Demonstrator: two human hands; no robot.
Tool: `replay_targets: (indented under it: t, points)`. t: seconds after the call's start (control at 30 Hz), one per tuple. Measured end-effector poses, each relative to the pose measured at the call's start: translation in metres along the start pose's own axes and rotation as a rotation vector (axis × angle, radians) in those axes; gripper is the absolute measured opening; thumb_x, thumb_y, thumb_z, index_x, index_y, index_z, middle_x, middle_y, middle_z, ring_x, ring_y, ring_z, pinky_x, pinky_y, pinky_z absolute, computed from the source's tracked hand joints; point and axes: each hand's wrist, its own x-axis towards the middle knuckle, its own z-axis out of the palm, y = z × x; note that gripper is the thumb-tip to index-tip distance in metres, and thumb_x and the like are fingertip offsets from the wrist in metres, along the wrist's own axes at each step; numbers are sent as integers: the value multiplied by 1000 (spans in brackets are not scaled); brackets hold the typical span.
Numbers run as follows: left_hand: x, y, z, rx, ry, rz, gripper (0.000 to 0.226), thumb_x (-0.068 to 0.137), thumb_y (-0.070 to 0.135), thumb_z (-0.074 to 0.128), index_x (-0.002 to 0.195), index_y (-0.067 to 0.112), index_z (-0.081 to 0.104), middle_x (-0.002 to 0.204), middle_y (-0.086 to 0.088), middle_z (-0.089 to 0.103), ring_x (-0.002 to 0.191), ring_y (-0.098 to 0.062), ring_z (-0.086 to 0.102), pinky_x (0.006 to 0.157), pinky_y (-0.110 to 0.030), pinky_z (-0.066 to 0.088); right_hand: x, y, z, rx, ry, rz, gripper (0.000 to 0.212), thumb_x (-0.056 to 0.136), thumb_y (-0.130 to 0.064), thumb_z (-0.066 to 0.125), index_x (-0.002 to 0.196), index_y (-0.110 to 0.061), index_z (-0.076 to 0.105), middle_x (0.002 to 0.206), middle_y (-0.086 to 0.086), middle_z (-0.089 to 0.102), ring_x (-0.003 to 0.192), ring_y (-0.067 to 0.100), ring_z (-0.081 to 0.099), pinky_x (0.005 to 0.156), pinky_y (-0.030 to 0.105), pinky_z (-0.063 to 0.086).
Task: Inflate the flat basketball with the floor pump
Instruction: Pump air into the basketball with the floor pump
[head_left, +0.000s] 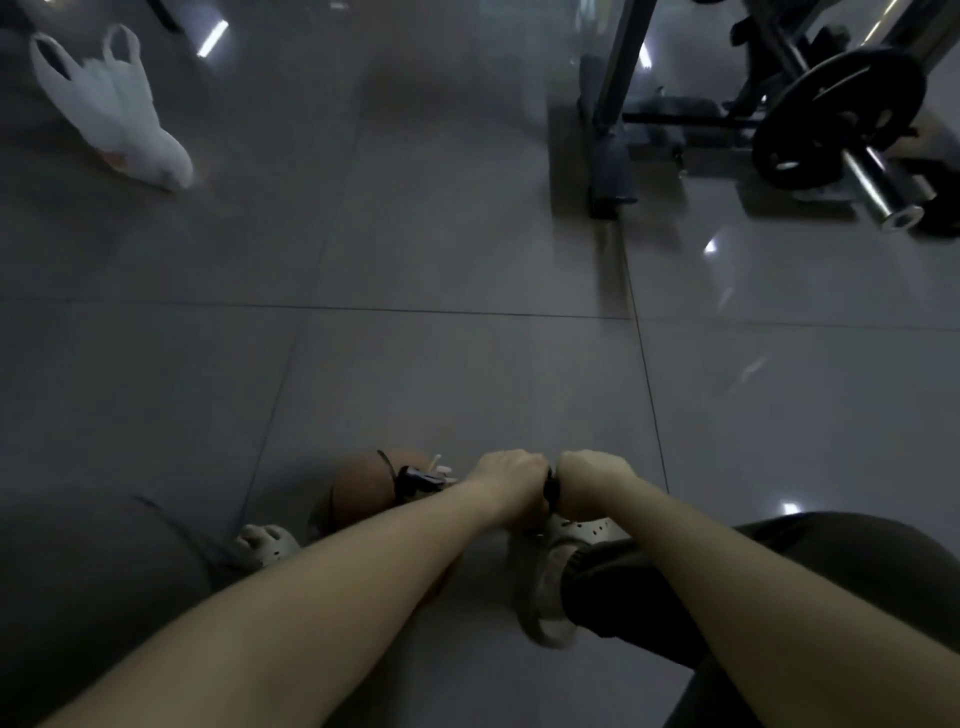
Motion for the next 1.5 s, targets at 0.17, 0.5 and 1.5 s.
replay_targets:
  t: [0.17, 0.5, 1.5]
  points:
    - [-24, 10, -65, -10, -93, 83, 10, 89, 24, 69, 85, 15, 65, 82, -4, 65, 77, -25, 64, 61, -33, 46, -36, 6, -53, 92, -128, -14, 13, 90, -23, 66, 87, -11, 64, 78, 5, 62, 66, 18, 58, 64, 31, 55]
    - [-39, 16, -88, -139, -25, 56, 19, 92, 24, 69, 75, 21, 62, 72, 2, 62, 63, -15, 59, 53, -25, 40, -48, 3, -73, 81, -74, -23, 12, 91, -16, 66, 97, -6, 67, 79, 4, 61, 65, 16, 55, 63, 28, 51]
    - [4, -3, -2, -75, -4, -43, 19, 83, 30, 69, 97, 18, 62, 97, -6, 65, 91, -30, 64, 70, -34, 43, 3, 3, 0, 10, 67, -17, 16, 86, -33, 62, 86, -18, 56, 75, -1, 56, 76, 23, 62, 68, 34, 53]
